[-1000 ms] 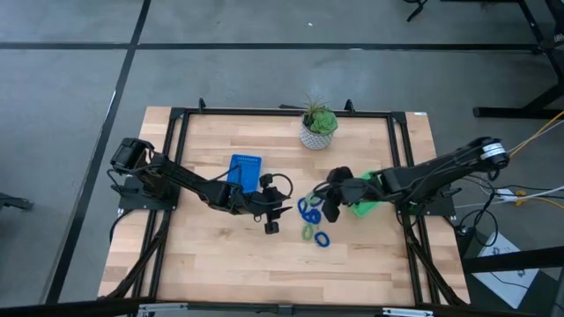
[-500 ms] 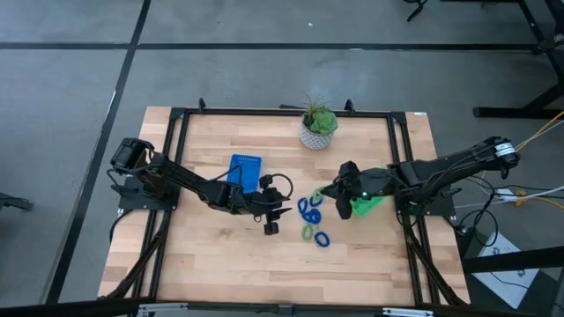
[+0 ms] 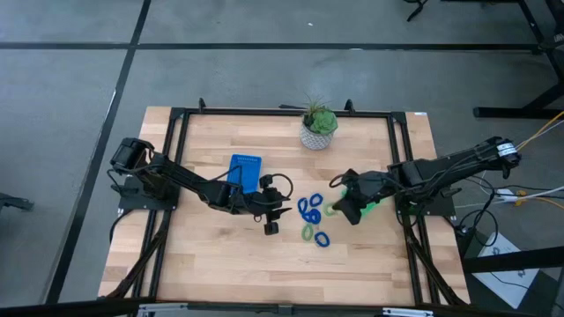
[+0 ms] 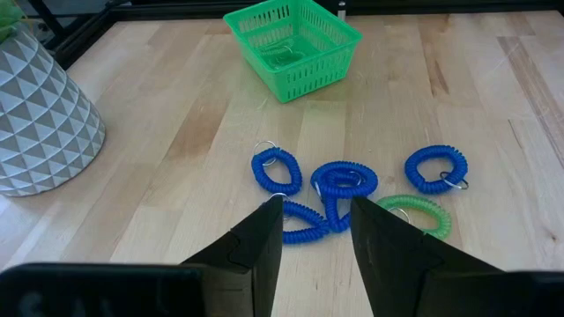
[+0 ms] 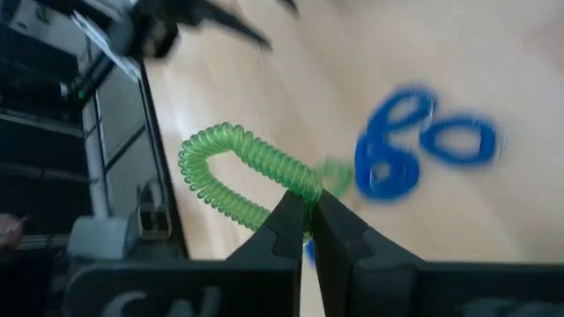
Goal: Sort items
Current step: Put the green spring keychain into the green bin
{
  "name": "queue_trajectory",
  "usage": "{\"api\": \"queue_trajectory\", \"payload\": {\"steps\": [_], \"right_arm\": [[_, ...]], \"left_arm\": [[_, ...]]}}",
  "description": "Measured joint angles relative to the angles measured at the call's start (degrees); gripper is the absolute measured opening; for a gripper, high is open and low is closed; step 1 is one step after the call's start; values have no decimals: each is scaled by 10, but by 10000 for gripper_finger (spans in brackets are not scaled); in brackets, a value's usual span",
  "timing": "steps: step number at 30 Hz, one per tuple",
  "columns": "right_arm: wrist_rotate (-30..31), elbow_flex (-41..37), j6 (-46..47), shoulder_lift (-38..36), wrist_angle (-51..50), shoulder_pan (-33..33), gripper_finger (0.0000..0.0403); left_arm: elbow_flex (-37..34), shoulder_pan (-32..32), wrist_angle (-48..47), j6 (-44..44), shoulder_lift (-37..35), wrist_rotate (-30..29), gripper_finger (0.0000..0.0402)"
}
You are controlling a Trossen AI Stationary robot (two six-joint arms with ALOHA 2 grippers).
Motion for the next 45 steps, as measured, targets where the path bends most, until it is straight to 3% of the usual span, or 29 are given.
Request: {"api": "queue_trajectory", "payload": {"steps": [5,11,31,39,45], "right_arm": [[-64,0,65,0,-95,0,14],[-66,0,124,0,-234,0,14],[93,0,151,1,-452,0,14],[169,0,148,1,-464,0,14],[177,0,146,1,-464,0,17]], "left_arm": [[0,0,0,0,0,0,128],[0,0,0,0,0,0,127],[0,0,0,0,0,0,127],[0,0,0,0,0,0,128],[0,0,0,0,0,0,126]]}}
